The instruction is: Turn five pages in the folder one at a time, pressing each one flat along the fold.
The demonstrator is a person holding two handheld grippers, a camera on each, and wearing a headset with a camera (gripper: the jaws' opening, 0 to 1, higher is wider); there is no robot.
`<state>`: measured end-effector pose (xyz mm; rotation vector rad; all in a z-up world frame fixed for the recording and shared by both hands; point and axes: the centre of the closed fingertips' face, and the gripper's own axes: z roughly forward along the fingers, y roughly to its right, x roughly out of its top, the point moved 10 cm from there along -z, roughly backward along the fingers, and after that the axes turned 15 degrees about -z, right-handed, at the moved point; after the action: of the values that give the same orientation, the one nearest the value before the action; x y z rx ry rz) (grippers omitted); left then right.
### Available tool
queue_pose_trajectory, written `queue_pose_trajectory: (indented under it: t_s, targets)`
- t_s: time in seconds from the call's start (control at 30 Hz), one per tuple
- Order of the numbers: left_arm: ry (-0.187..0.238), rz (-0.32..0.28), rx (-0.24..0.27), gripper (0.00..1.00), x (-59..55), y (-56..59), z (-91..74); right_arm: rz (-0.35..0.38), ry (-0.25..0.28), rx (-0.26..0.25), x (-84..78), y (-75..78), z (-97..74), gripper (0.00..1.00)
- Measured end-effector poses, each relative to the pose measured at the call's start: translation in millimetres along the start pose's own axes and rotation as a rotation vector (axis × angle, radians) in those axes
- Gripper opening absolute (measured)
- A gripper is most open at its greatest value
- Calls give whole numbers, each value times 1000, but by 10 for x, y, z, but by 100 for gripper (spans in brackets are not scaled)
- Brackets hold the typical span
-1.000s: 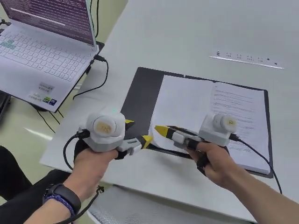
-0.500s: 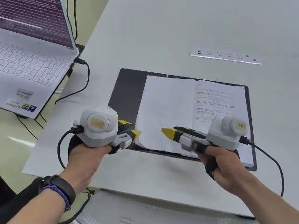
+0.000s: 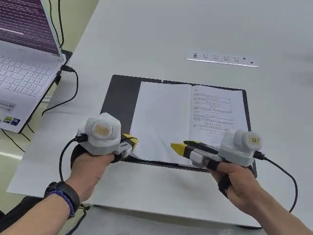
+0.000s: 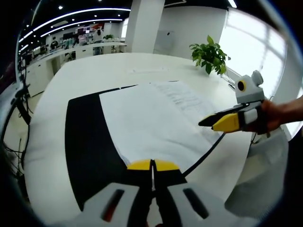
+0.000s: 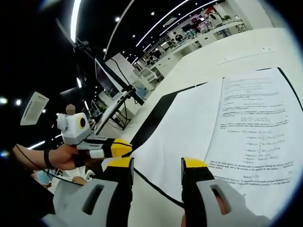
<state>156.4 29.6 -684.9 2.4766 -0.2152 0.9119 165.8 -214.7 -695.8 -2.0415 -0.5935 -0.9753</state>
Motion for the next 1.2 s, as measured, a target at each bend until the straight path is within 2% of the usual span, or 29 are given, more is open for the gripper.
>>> queue_pose_trajectory:
  t_s: [0.33, 0.4, 0.43, 0.47, 0.5, 0.67, 0.83, 1.0, 1.2]
  targets:
    - [-88, -5, 38, 0, -196, -93, 102, 16, -2, -12, -7, 58, -40, 37]
    - [-125, 11, 52, 0, -265, -112, 119, 10, -10, -11, -9, 72, -33, 36]
    - [-162, 40, 64, 0, -313, -124, 125, 6, -14, -9, -9, 90, -25, 36]
    - [-116, 48, 49, 0, -294, -102, 134, 5, -16, -7, -4, 101, -21, 36]
    - [-128, 31, 60, 0, -300, -97, 135, 2, -16, -4, 9, 112, -22, 36]
    - [-137, 51, 86, 0, -270, -73, 123, -17, -16, 2, 67, 190, -7, 32]
    - [-148, 59, 93, 0, -260, -78, 133, -28, 1, -8, 186, 347, 61, 25]
    - [-164, 39, 92, 0, -241, -86, 140, -11, 27, -40, 285, 537, 137, 20]
    - [-161, 40, 107, 0, -243, -69, 149, 5, 50, -53, 371, 595, 217, 17]
